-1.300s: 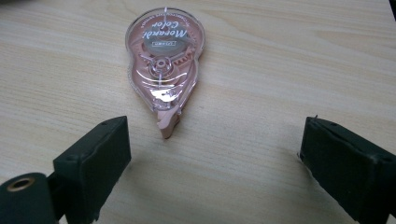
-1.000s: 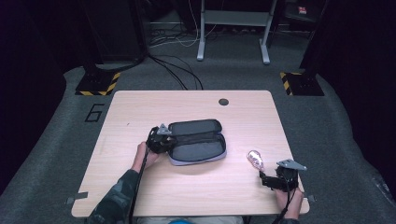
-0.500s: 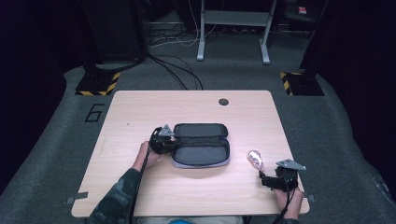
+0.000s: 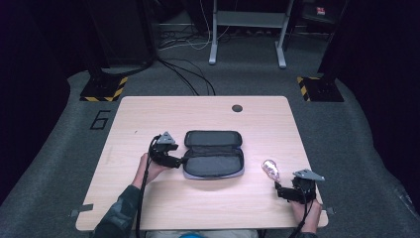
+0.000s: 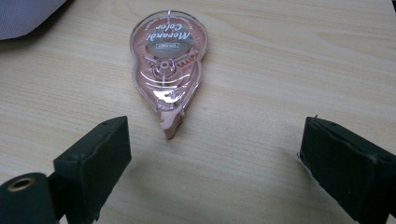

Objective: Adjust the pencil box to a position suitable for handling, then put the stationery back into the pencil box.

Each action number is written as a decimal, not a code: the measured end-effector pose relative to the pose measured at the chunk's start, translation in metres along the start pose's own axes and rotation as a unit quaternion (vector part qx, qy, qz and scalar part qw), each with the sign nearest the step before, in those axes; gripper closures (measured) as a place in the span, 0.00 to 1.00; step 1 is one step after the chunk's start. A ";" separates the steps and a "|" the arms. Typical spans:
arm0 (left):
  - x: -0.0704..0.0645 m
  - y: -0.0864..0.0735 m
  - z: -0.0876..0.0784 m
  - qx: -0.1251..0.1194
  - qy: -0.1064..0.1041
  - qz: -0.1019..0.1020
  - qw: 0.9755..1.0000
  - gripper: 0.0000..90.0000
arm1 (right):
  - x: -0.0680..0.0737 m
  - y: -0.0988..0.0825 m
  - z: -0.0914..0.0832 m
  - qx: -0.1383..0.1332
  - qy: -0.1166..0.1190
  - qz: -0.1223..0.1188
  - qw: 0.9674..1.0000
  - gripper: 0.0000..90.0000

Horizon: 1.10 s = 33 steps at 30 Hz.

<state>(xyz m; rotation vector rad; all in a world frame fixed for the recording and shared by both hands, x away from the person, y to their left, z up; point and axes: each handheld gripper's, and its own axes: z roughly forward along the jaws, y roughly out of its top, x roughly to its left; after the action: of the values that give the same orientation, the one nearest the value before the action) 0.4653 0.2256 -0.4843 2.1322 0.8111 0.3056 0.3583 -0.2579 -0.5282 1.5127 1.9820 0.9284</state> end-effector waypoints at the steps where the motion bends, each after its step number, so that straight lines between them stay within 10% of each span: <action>1: 0.000 -0.002 -0.004 0.005 0.004 0.002 1.000 0.20 | 0.000 0.000 0.000 0.001 -0.001 0.000 1.000 0.09; 9: -0.004 -0.024 -0.023 0.028 0.018 -0.020 0.999 0.10 | 0.000 0.000 0.000 0.001 -0.001 -0.001 1.000 0.10; 23: -0.013 -0.068 -0.044 0.050 0.116 -0.041 0.991 0.02 | 0.001 0.000 0.001 0.003 -0.004 -0.003 1.000 0.09; 33: -0.021 -0.093 -0.042 0.055 0.117 -0.052 0.990 0.00 | 0.000 0.001 -0.001 0.009 0.008 0.011 1.000 0.02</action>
<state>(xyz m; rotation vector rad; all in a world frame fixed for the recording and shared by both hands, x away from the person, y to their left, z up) 0.3878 0.2806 -0.5280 2.1738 1.0923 0.4725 0.3589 -0.2583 -0.5267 1.5443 1.9937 0.9382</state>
